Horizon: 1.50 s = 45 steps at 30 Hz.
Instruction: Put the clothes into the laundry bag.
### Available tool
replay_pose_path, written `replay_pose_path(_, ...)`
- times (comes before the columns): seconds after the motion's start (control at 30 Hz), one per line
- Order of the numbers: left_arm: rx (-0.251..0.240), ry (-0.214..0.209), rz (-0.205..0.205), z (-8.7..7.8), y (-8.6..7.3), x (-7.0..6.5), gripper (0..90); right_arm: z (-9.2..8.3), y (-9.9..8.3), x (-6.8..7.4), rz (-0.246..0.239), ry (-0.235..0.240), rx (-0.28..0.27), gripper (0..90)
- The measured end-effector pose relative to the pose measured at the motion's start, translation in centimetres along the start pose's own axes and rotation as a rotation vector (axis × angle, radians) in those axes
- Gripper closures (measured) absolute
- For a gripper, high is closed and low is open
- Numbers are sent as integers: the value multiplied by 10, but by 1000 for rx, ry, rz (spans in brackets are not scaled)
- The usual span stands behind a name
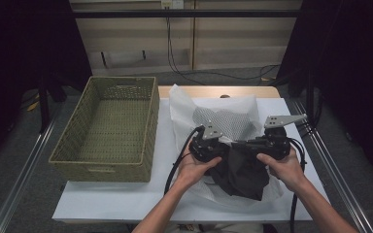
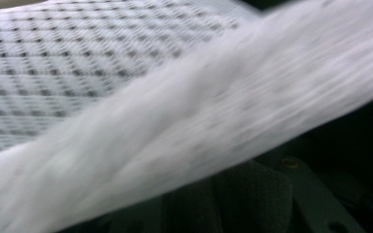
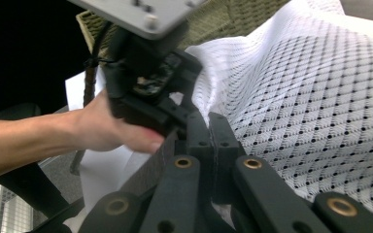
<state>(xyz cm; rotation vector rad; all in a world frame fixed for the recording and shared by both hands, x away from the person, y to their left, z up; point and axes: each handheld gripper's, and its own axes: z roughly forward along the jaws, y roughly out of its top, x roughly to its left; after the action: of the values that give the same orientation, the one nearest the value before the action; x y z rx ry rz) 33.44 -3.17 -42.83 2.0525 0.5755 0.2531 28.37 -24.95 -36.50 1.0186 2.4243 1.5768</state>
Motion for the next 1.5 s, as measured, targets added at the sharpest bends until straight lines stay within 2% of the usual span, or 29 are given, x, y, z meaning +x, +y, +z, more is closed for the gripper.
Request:
replay_pose_path(0.03, 14, 23, -2, 4, -3, 4, 692, 0, -1, -1, 1, -1, 3, 900)
replay_pose_path(0.1, 19, 35, -35, 11, -9, 11, 688, 1, -3, -2, 6, -1, 12, 900)
replay_pose_path(0.13, 25, 36, -34, 13, -10, 12, 681, 3, -5, -2, 7, 3, 18, 900)
replay_pose_path(0.17, 53, 57, -4, 16, -13, 10, 674, 3, -5, -3, 7, 4, 23, 900)
replay_pose_path(0.2, 68, 65, -1, 18, -14, 9, 656, 5, -7, -6, 10, 8, 26, 900)
replay_pose_path(0.33, 48, 16, -29, 15, -23, 11, 578, 9, -15, -15, 27, -15, 56, 900)
replay_pose_path(0.4, 34, -20, -40, 5, -22, 9, 503, 11, -18, -18, 35, -19, 65, 900)
replay_pose_path(0.43, 42, -14, -37, 2, -22, 6, 458, 11, -19, -19, 38, -18, 68, 900)
replay_pose_path(0.53, 27, -33, -19, -11, -23, 1, 376, 13, -19, -19, 35, -15, 69, 900)
replay_pose_path(0.6, 16, -33, -14, -22, -23, -1, 346, 12, -18, -19, 31, -16, 68, 900)
replay_pose_path(0.67, -2, -56, -6, -37, -24, -3, 333, 12, -19, -19, 33, -21, 66, 900)
replay_pose_path(0.77, -19, -59, 23, -55, -23, -9, 301, 11, -18, -19, 35, -22, 65, 900)
replay_pose_path(0.83, -39, -95, 16, -62, -22, -12, 275, 12, -18, -20, 34, -23, 66, 900)
replay_pose_path(0.93, -57, -138, 23, -67, -20, -24, 218, 13, -18, -20, 35, -24, 67, 900)
replay_pose_path(0.97, -75, -179, 45, -66, -20, -30, 190, 13, -18, -20, 37, -24, 69, 900)
replay_pose_path(1.0, -104, -189, 66, -67, -20, -36, 185, 13, -18, -20, 37, -24, 69, 900)
replay_pose_path(1.03, -108, -215, 54, -65, -18, -38, 200, 13, -18, -20, 35, -24, 69, 900)
replay_pose_path(1.07, -99, -231, 44, -63, -17, -41, 171, 13, -18, -20, 36, -24, 69, 900)
replay_pose_path(1.13, -90, -232, 73, -56, -15, -48, 160, 13, -18, -20, 35, -23, 68, 900)
replay_pose_path(1.2, -61, -261, 62, -42, -16, -49, 145, 12, -18, -20, 33, -23, 68, 900)
replay_pose_path(1.23, -33, -237, 68, -35, -17, -49, 152, 12, -18, -20, 32, -24, 68, 900)
replay_pose_path(1.33, 24, -214, 69, -12, -23, -44, 153, 12, -18, -18, 27, -26, 71, 900)
replay_pose_path(1.4, 81, -164, 101, 1, -29, -40, 174, 11, -18, -18, 24, -28, 71, 900)
replay_pose_path(1.43, 102, -159, 107, 4, -30, -39, 185, 11, -17, -18, 24, -26, 71, 900)
replay_pose_path(1.47, 102, -152, 108, 10, -33, -39, 191, 11, -17, -18, 24, -25, 71, 900)
replay_pose_path(1.5, 122, -136, 131, 13, -35, -39, 215, 11, -17, -18, 23, -25, 72, 900)
